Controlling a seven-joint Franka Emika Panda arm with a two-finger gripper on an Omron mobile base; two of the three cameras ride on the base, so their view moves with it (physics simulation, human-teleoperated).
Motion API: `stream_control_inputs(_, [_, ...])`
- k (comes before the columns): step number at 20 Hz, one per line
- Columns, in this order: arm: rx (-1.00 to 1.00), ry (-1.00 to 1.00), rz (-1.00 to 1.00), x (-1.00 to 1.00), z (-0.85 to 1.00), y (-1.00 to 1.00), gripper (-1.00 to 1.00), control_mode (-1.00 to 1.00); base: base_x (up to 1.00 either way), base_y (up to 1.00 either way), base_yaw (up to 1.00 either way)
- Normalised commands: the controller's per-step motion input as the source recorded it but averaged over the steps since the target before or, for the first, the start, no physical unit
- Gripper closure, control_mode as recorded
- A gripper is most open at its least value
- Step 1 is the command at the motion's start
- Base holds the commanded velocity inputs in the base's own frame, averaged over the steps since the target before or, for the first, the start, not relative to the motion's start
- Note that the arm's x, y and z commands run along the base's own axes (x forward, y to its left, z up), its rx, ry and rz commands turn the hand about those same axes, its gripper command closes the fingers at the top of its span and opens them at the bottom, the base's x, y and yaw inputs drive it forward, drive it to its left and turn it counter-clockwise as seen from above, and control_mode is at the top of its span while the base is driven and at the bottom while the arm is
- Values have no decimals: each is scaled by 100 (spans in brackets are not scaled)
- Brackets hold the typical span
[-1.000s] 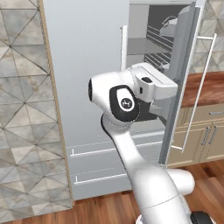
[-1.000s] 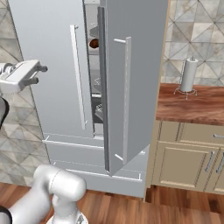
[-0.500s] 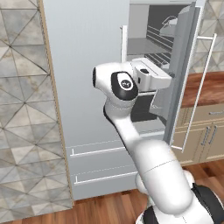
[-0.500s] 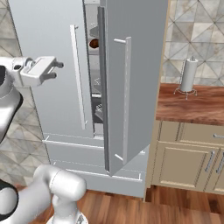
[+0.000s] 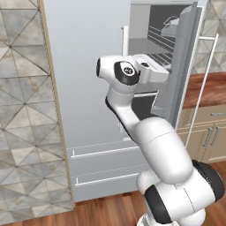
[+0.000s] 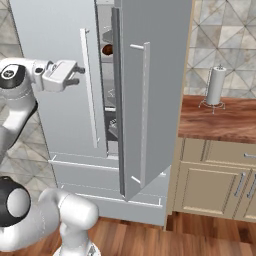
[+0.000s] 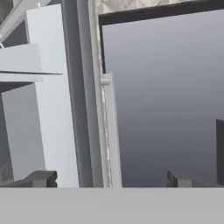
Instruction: Retrieve the steak from the fridge and place it on the saucepan with marinade on the stove.
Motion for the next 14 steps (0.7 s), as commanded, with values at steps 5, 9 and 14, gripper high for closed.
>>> stream_control_inputs(5, [5,0,2,57,-6,-19,-100,-100,0,0,0])
stream_control_inputs(9, [3,0,4,54,-10,-18,-100,-100,0,0,0])
stream_control_inputs(14, [2,0,6,35,-12,-15,-100,-100,0,0,0])
